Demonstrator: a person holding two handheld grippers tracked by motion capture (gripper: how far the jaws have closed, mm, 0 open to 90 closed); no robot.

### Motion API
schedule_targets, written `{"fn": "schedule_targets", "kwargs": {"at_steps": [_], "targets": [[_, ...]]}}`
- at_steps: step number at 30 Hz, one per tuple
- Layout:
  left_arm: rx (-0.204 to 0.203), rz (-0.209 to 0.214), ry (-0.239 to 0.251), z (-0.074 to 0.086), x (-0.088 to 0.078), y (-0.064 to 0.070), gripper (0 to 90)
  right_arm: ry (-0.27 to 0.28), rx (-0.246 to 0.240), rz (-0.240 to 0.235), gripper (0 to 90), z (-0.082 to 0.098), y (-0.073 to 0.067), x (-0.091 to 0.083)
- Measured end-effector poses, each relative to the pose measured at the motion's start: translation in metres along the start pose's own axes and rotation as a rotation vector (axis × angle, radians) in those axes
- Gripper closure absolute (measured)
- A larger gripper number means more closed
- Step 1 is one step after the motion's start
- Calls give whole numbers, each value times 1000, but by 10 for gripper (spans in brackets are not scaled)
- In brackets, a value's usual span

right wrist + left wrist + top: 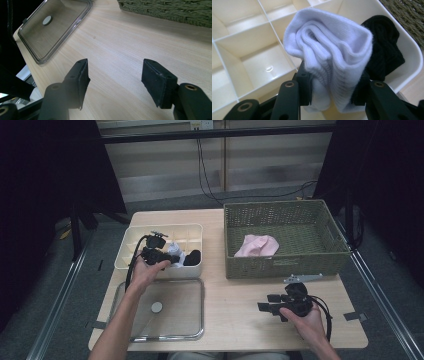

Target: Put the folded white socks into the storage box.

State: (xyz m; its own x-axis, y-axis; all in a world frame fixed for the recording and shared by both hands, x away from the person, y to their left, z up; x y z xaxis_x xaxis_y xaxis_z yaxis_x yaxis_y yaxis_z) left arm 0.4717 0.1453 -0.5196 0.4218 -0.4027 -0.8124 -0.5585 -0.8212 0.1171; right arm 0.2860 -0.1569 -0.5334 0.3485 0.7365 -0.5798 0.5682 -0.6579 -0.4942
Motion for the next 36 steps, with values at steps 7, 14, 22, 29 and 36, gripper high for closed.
{"fn": "schedule_targets", "kwargs": {"at_steps": [7,14,22,29,36], "targets": [[46,-22,-34,2,4,3,609,1,-1,-1,384,0,0,0],[66,-27,-91,5,9,5,616,2,-1,-3,383,0,-1,0],[44,-28,-78,6,7,6,589,2,5,-8,383,0,-1,0],[-6,13,-16,2,-1,4,480,3,6,-6,383,0,1,0],[-20,0,-23,0,-5,-1,368,10,11,-5,383,0,1,-2]]}}
Point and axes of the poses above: each handheld gripper's, and its own axes: x roughly forward along the jaws, z roughly out of its underside, y roughly to its right, the point moved 10 cm from there along x, roughly forward along the jaws, and after that the axes turned 6 degrees about -z, right-handed, at the moved point
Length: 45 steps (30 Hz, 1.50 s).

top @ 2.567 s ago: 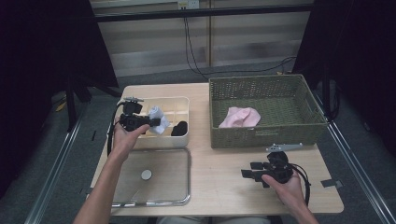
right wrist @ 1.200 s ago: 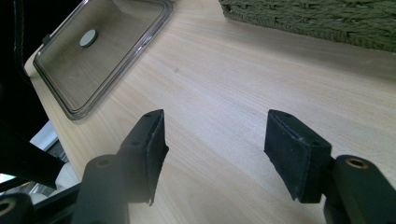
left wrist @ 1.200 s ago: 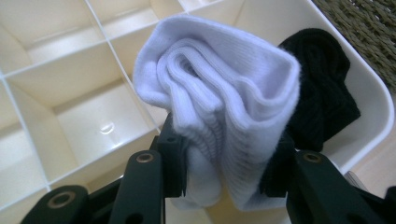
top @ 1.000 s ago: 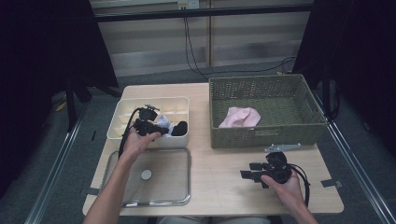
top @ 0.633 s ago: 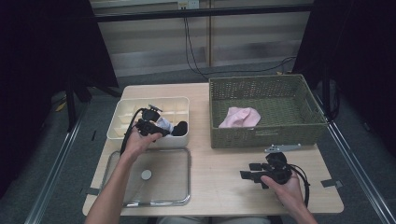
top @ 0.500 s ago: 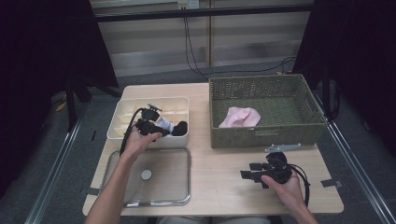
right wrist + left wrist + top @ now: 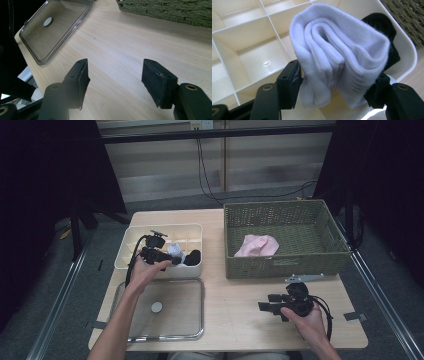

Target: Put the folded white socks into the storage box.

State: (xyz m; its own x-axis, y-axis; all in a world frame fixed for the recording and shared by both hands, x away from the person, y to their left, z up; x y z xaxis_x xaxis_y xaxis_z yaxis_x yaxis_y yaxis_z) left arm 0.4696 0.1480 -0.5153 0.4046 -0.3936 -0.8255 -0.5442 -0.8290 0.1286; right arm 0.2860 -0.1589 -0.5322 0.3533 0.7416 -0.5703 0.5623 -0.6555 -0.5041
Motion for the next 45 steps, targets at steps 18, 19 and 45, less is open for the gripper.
{"fn": "schedule_targets", "kwargs": {"at_steps": [18,19,45], "targets": [[-2,1,26,-29,-6,-1,482,-10,-5,-3,383,2,1,0],[7,2,30,-28,-9,-2,555,-11,-1,-2,383,3,1,-1],[57,-4,-119,0,21,8,679,-17,-3,-6,383,4,-2,3]]}}
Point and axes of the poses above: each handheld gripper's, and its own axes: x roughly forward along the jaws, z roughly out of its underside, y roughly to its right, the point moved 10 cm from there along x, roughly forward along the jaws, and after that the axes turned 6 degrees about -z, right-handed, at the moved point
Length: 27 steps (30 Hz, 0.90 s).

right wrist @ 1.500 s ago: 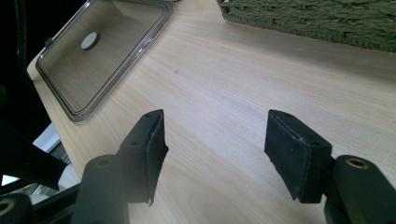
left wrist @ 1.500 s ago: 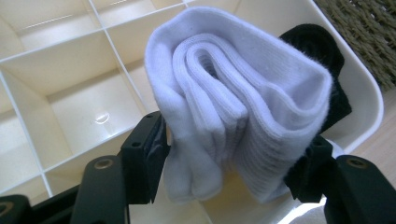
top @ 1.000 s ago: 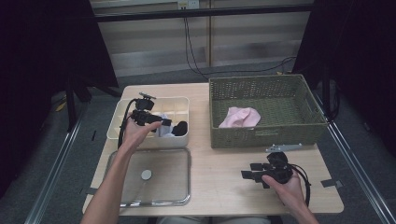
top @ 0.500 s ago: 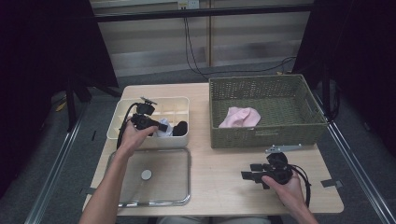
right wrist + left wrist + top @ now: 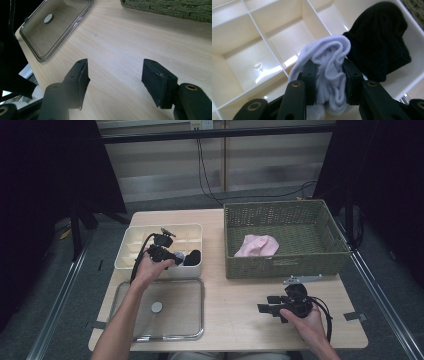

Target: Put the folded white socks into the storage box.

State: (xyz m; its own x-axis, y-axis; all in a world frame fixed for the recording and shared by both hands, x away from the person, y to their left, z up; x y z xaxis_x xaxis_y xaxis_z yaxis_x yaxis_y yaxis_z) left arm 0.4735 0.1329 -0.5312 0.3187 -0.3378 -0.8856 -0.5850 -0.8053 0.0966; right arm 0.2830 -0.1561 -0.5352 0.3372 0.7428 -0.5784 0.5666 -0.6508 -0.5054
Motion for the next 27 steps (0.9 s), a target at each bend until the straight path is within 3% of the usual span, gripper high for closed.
{"fn": "schedule_targets", "kwargs": {"at_steps": [2,3,6,10,12,16,23,27], "targets": [[0,6,-6,1,2,0,680,0,-3,-2,383,0,0,0],[-21,19,-14,2,4,-1,681,0,-4,0,383,0,0,0],[-17,-2,-45,2,5,0,681,-4,-6,-2,382,0,-1,0],[-38,9,-35,2,7,-1,681,-3,-6,-3,382,0,0,-1],[-25,-10,-46,3,10,0,680,2,-5,-2,382,-1,0,-1],[-47,6,-28,3,10,0,679,-2,-10,-4,382,-1,-1,-1],[-15,-3,2,2,5,0,654,8,-2,-1,382,-2,2,-3],[-29,9,21,1,1,1,617,9,5,2,381,-2,3,-4]]}}
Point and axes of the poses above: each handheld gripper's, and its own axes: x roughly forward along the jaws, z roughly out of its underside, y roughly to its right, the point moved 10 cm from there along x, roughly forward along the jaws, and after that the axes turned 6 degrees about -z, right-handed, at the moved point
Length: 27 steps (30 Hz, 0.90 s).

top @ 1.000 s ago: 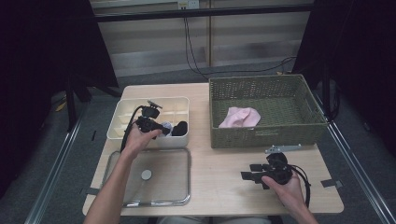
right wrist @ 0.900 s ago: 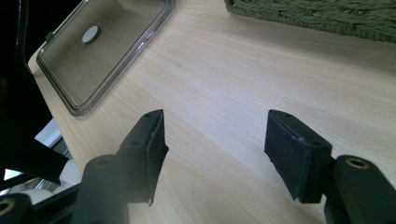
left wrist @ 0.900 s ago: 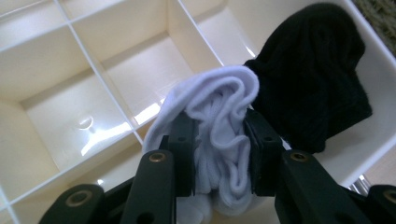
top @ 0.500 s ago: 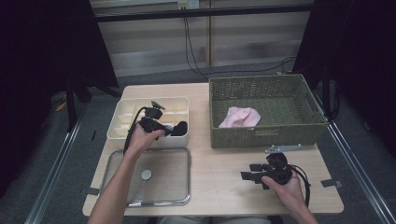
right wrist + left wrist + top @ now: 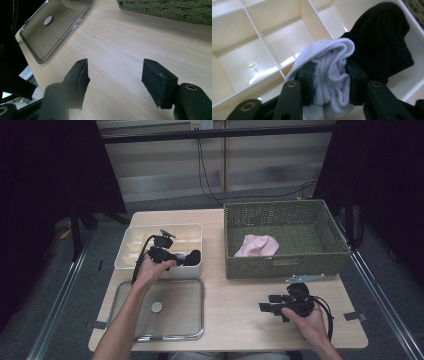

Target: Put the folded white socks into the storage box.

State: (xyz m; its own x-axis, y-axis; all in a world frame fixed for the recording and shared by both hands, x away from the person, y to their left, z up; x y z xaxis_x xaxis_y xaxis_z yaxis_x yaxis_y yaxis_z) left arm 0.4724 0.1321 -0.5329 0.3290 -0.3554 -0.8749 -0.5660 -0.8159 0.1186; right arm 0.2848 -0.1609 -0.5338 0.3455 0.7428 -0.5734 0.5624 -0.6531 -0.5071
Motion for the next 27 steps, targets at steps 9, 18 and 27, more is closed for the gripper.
{"fn": "schedule_targets", "kwargs": {"at_steps": [9,18,27], "targets": [[-57,78,89,-4,-11,1,490,6,4,-2,382,-2,0,-1],[-5,67,156,-5,-23,6,223,10,4,2,380,-3,0,0],[-29,30,225,2,-43,-6,227,24,6,8,379,-5,2,-3]]}}
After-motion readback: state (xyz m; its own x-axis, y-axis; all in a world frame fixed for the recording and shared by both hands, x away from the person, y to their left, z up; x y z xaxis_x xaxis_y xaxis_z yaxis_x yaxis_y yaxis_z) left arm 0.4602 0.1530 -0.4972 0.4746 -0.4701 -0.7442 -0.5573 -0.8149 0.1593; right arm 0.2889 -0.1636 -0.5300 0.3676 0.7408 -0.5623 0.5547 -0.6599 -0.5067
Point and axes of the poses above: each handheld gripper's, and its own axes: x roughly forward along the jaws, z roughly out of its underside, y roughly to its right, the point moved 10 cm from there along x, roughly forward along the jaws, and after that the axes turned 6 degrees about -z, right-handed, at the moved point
